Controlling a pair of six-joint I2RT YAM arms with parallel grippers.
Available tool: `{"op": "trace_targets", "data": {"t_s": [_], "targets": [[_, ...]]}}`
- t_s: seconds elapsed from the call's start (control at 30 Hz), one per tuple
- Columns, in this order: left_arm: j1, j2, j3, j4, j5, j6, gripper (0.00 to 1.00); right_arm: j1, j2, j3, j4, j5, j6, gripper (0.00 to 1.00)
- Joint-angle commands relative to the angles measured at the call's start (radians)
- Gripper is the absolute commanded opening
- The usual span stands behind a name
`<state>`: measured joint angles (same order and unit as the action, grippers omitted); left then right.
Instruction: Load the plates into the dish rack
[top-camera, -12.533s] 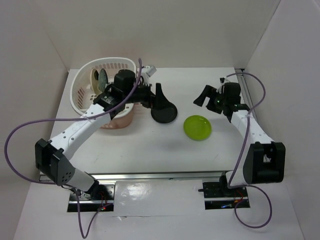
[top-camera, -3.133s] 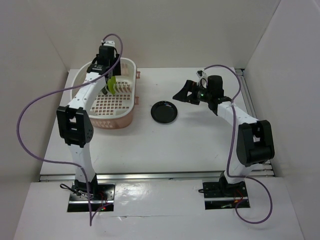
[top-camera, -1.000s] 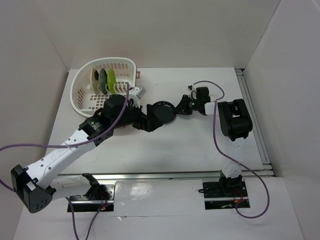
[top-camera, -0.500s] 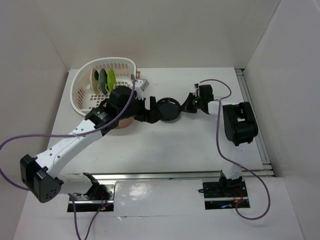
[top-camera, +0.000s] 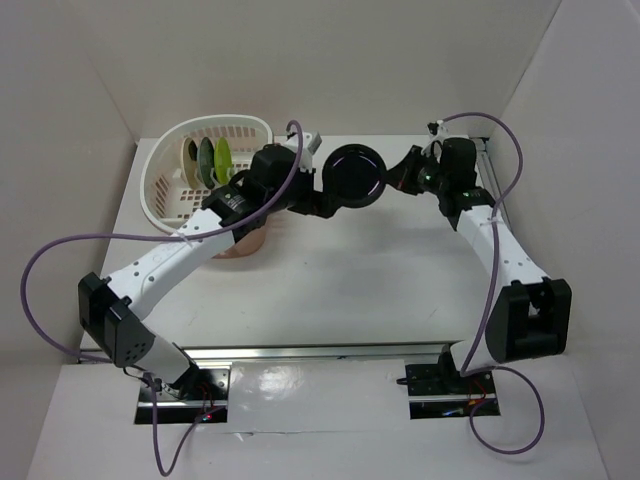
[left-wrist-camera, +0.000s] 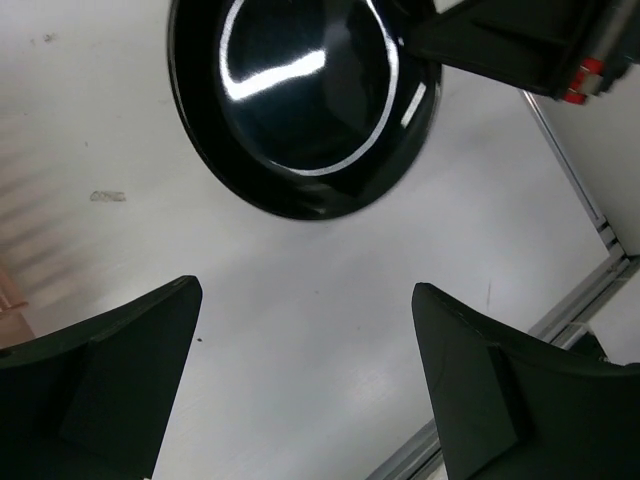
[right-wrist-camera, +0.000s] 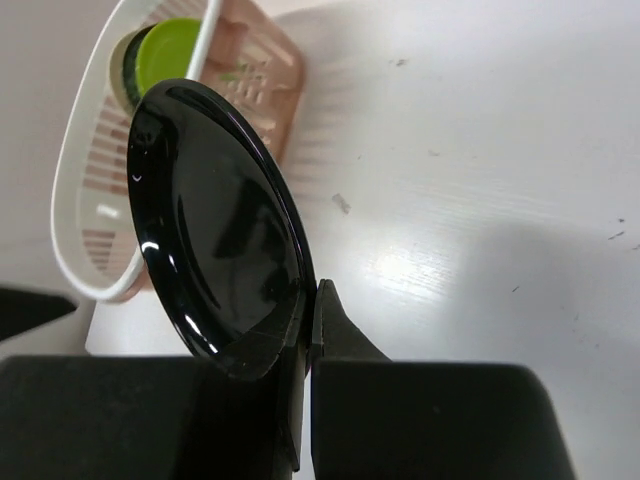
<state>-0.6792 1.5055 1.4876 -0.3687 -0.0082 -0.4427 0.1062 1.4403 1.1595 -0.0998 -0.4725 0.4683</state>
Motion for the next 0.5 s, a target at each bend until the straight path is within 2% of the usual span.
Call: {"op": "trace_targets", "data": {"t_s": [0.0, 0.23, 0.37, 0.4, 0.47], "targets": [[-0.010, 0.030, 0.051, 0.001, -0.067, 0.032, 1.00, 0.000, -0.066, 0.016, -0.064, -0.095, -0.059, 0.00], [-0.010, 0.050, 0.085, 0.001, -0.108, 0.050, 1.00, -0.013, -0.145, -0.029, -0.040, -0.263, -0.108, 0.00], [-0.010, 0.059, 0.085, 0.001, -0.130, 0.061, 1.00, -0.013, -0.146, -0.047, -0.017, -0.305, -0.108, 0.00], [-0.010, 0.059, 0.085, 0.001, -0.130, 0.061, 0.99, -0.002, -0.146, -0.047, -0.017, -0.305, -0.117, 0.00], [-0.010, 0.059, 0.085, 0.001, -0.141, 0.061, 0.90, 0.007, -0.136, -0.047, -0.026, -0.305, -0.126, 0.00]]}}
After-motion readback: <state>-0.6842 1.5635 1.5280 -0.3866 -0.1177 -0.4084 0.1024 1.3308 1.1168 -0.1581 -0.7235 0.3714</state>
